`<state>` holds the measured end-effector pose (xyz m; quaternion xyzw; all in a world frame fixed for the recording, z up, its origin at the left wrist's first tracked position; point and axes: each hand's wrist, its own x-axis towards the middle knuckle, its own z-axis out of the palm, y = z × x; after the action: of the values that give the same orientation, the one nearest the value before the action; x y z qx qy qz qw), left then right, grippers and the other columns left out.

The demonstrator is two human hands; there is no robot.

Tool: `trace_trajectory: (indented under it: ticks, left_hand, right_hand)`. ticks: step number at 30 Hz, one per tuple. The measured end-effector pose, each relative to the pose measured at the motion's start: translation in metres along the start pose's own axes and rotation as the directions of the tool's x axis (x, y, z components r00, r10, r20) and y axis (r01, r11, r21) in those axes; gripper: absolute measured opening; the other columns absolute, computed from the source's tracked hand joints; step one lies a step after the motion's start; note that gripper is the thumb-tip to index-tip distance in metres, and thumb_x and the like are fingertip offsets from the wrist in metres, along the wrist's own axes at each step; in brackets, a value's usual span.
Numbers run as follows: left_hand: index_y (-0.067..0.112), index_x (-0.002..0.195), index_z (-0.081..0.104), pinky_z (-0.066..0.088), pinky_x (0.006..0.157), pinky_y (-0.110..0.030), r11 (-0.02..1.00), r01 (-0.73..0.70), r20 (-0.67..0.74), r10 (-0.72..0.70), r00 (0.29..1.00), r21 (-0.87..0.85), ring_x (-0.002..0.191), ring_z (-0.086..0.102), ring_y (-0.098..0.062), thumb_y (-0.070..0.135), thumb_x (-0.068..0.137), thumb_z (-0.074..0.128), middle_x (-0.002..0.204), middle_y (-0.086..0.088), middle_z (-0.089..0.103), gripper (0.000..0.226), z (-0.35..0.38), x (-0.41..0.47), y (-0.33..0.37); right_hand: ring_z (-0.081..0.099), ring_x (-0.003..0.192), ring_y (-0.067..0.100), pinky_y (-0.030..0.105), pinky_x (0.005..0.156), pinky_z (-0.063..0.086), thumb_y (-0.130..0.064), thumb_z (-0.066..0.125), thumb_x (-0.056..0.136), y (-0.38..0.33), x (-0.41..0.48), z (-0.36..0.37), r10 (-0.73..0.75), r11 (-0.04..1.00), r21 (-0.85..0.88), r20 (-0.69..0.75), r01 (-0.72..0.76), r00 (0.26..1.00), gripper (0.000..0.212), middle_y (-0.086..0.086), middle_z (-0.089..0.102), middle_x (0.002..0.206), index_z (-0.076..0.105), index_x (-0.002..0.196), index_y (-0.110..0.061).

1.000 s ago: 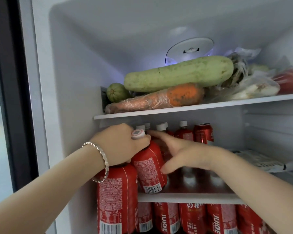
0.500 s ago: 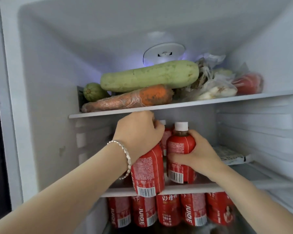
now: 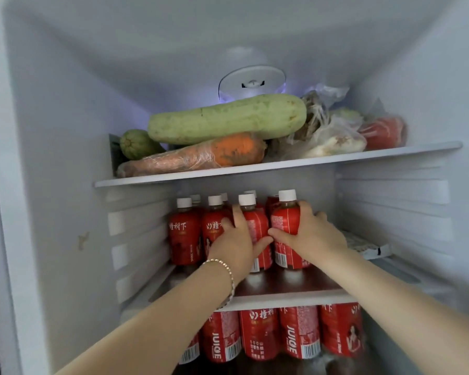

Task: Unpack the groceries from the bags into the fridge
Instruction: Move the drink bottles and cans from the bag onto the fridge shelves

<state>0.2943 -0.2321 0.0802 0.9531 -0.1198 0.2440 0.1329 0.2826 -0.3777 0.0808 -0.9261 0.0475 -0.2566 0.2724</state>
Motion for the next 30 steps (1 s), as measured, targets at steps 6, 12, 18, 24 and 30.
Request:
trace_trajectory:
  ticks: [6,12,18,24,30]
  left_hand:
    - [0.001,0.147,-0.005,0.044,0.093,-0.029,0.995,0.079,0.064,-0.075,0.995,-0.062,0.115,0.055,-0.032,0.030,0.092,0.055,0.148,-0.032,0.004,0.087,0.010,0.022,0.017]
    - [0.010,0.144,0.019,0.049,0.085,-0.034,0.998,-0.057,0.006,0.057,0.998,0.010,0.108,0.056,-0.031,0.011,0.088,0.059,0.142,-0.017,0.020,0.069,0.004,0.023,-0.006]
    - [0.012,0.147,0.007,0.030,0.106,-0.042,0.971,0.197,-0.207,-0.166,0.964,0.138,0.135,0.016,-0.035,0.031,0.087,0.057,0.149,-0.017,0.006,0.080,-0.005,0.010,-0.047]
    - [0.014,0.149,-0.009,0.027,0.109,-0.046,0.918,0.393,0.034,-0.392,0.919,-0.043,0.138,0.006,-0.049,0.029,0.091,0.058,0.149,-0.027,-0.023,0.089,-0.007,0.018,-0.052]
    - [0.016,0.149,-0.010,0.026,0.111,-0.043,0.938,0.340,0.127,-0.331,0.935,-0.063,0.137,0.011,-0.050,0.024,0.088,0.061,0.149,-0.024,-0.026,0.093,-0.016,0.013,-0.061]
  right_hand:
    - [0.041,0.127,0.042,0.042,0.105,0.036,-0.052,0.060,0.083,-0.011,0.030,0.015,0.098,0.993,0.060,0.086,-0.103,0.992,0.100,0.025,0.021,0.145,-0.006,0.148,-0.015]
    - [0.037,0.129,0.044,0.044,0.107,0.038,-0.076,0.060,0.066,-0.029,0.037,0.038,0.201,0.980,-0.030,0.143,-0.199,0.969,0.133,0.031,0.009,0.147,-0.034,0.141,-0.019]
    - [0.037,0.127,0.049,0.046,0.097,0.044,-0.079,0.061,0.060,-0.045,0.035,0.048,0.272,0.958,-0.107,0.051,-0.265,0.961,0.139,0.034,0.010,0.145,-0.032,0.142,-0.015]
    - [0.037,0.129,0.047,0.046,0.101,0.043,-0.077,0.061,0.063,-0.046,0.028,0.044,0.266,0.958,-0.129,0.076,-0.255,0.961,0.137,0.034,0.005,0.148,-0.035,0.140,-0.016]
    - [0.039,0.129,0.042,0.040,0.105,0.039,-0.044,0.066,0.082,-0.046,0.001,0.027,0.277,0.948,-0.204,0.144,-0.245,0.950,0.118,0.038,0.012,0.147,-0.030,0.142,-0.012]
